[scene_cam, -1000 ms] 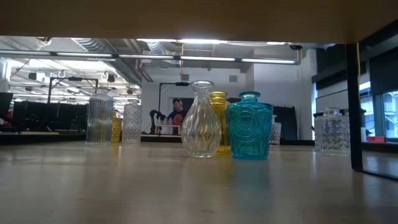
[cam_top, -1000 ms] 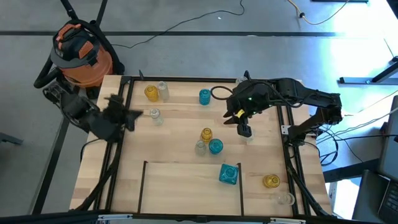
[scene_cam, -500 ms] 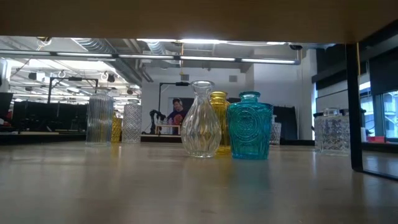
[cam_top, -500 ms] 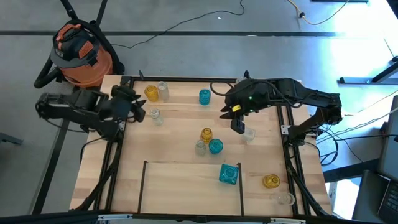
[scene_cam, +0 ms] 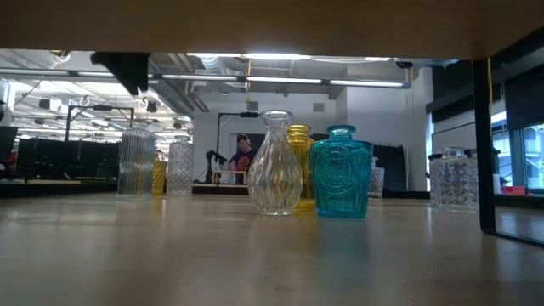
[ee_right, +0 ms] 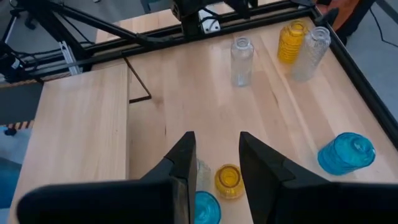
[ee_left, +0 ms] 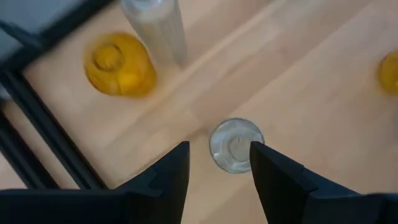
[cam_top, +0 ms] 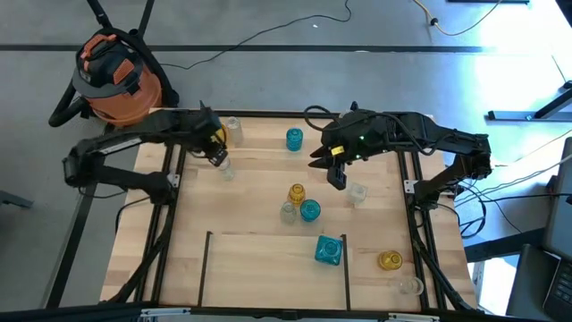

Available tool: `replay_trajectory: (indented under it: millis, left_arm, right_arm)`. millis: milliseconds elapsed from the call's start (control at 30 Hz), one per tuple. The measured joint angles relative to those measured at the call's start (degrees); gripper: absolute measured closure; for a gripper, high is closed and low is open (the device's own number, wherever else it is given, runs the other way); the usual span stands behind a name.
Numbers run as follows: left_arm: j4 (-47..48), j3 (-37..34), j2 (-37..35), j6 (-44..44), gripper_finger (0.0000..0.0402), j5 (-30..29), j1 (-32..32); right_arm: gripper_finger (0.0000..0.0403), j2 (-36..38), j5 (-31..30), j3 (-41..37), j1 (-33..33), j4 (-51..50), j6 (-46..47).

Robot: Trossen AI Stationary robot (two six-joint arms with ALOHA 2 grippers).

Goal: Sort vases onto shelf
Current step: Put the transparent vase on the shelf

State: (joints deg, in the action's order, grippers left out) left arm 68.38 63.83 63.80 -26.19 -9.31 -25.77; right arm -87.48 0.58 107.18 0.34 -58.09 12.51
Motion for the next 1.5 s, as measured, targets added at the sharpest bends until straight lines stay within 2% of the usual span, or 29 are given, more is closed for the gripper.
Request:
replay_trajectory:
  millis: [167,367,533,933,1500]
  left_arm:
    - [0.0,0.0,5.4,2.7,0.0241,3.1,-3.9]
    - [0.2,0.0,10.8,5.7,0.0241,8.3,-5.2]
    - [1.3,0.1,13.4,6.2,0.0241,8.7,-5.2]
    - [5.4,0.2,13.8,8.8,0.0241,9.9,-5.2]
    - [8.7,-0.2,11.9,7.9,0.0241,10.2,-5.2]
  right_arm:
    - [0.0318,0.0,0.0,0.0,0.0,-0.4,2.1]
    - [0.0318,0.0,0.5,0.0,0.0,-0.6,3.7]
    - [0.0318,0.0,0.5,0.0,0.0,-0.6,3.8]
    - [0.0318,0.0,0.5,0.0,0.0,-0.8,3.8]
    - [0.0318,0.0,0.4,0.0,0.0,-0.8,3.6]
